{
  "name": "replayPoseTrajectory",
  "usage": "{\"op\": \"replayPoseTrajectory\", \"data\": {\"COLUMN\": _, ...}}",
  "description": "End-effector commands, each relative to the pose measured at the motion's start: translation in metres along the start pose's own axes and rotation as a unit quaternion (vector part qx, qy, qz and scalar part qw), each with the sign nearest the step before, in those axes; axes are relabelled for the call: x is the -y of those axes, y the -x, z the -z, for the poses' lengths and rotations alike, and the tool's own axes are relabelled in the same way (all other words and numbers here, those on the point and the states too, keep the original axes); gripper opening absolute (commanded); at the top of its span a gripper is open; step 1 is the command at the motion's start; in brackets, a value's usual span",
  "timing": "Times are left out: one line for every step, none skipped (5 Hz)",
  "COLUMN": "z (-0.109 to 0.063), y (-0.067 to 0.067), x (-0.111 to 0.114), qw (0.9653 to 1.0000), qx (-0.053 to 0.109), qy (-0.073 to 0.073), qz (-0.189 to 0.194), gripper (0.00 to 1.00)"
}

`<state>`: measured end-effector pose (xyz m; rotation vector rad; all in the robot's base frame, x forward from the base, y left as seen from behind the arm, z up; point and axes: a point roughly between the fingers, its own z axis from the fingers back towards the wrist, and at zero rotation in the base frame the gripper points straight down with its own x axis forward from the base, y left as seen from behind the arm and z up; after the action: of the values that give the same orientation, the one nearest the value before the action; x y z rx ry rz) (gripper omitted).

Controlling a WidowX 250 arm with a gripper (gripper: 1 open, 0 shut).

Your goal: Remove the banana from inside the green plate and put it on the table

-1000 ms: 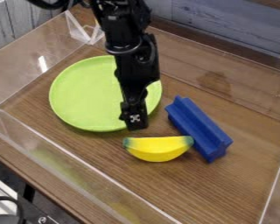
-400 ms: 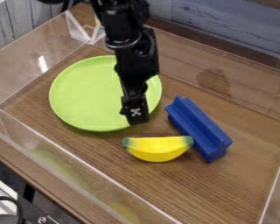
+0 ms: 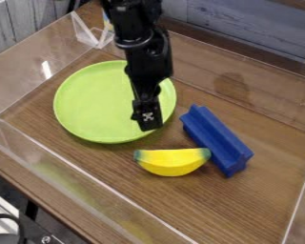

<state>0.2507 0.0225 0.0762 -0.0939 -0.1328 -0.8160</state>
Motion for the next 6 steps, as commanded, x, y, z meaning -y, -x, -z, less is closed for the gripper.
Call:
{"op": "replayPoseTrajectory", "data": {"z": -0.012, "y": -0.004, "x": -0.014, "qw": 0.9997, "qx": 0.016, "qy": -0.020, "qz": -0.007, "gripper": 1.00}}
{"op": "replayPoseTrajectory", "data": {"z": -0.013, "y": -0.003, "x": -0.020, "qw": 0.9996, "qx": 0.017, "qy": -0.022, "qz": -0.010, "gripper": 1.00}}
{"op": "replayPoseTrajectory", "data": {"z": -0.012, "y": 0.000, "x": -0.029, "qw": 0.9994, "qx": 0.015, "qy": -0.026, "qz": -0.016, "gripper": 1.00}}
{"op": "replayPoseTrajectory", "data": {"z": -0.012, "y": 0.002, "x": -0.039, "qw": 0.9991, "qx": 0.014, "qy": -0.031, "qz": -0.025, "gripper": 1.00}}
{"op": "replayPoseTrajectory", "data": {"z": -0.010, "y": 0.003, "x": -0.048, "qw": 0.9987, "qx": 0.013, "qy": -0.033, "qz": -0.035, "gripper": 1.00}}
{"op": "replayPoseTrajectory", "data": {"z": -0.005, "y": 0.005, "x": -0.055, "qw": 0.9983, "qx": 0.012, "qy": -0.034, "qz": -0.045, "gripper": 0.00}}
